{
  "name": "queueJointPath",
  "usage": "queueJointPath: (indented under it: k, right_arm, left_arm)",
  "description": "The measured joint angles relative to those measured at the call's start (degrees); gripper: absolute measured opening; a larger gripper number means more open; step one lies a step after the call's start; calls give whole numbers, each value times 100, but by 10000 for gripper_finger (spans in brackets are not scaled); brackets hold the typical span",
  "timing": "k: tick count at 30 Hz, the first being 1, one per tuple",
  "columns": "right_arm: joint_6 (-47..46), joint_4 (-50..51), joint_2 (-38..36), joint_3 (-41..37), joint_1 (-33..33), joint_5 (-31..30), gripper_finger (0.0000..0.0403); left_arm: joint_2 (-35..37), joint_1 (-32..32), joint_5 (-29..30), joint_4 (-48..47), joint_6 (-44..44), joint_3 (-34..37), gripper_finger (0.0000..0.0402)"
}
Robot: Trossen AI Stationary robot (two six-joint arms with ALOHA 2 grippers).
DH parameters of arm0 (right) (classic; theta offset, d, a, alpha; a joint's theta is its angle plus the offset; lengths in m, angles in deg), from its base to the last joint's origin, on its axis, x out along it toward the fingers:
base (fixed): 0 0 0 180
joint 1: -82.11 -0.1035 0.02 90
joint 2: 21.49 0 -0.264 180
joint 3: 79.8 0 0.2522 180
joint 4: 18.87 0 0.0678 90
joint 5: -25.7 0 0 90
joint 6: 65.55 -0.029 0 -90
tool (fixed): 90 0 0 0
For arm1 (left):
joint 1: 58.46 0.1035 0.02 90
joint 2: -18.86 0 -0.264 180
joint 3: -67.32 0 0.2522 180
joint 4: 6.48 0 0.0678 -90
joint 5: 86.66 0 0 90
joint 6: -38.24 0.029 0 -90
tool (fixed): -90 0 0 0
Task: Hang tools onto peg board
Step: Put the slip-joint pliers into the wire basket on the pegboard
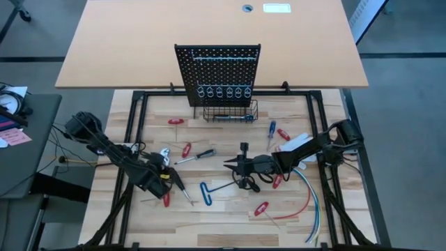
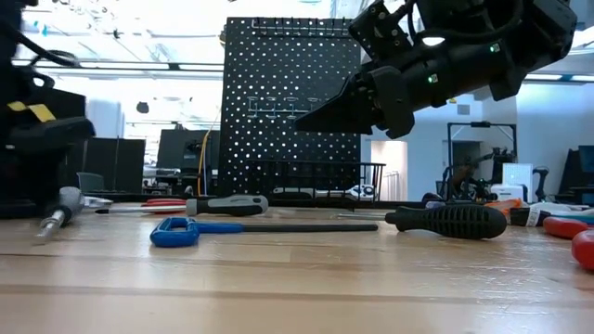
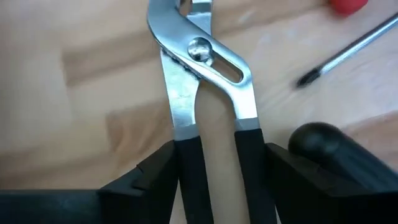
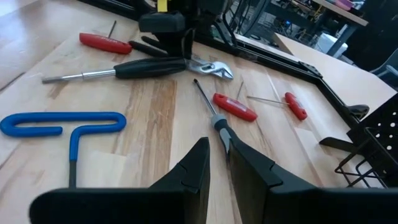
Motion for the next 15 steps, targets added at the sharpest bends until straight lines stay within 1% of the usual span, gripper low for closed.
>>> queueJointPath:
  k: [3, 6, 11, 15]
  right_arm:
    - [65, -3, 0, 0, 0, -2, 66]
    - [68, 0, 0, 0, 0, -5, 66]
    - [72, 22, 0, 0, 0, -32, 66]
    - [86, 91, 0, 0, 0, -33, 66]
  left_arm:
    - [-17, 185, 114, -89, 518, -143, 193]
    - [7, 395, 390, -136, 912, -300, 174]
    - [22, 749, 554, -117, 1614, -506, 162]
    - [127, 979, 576, -137, 2166, -604, 150]
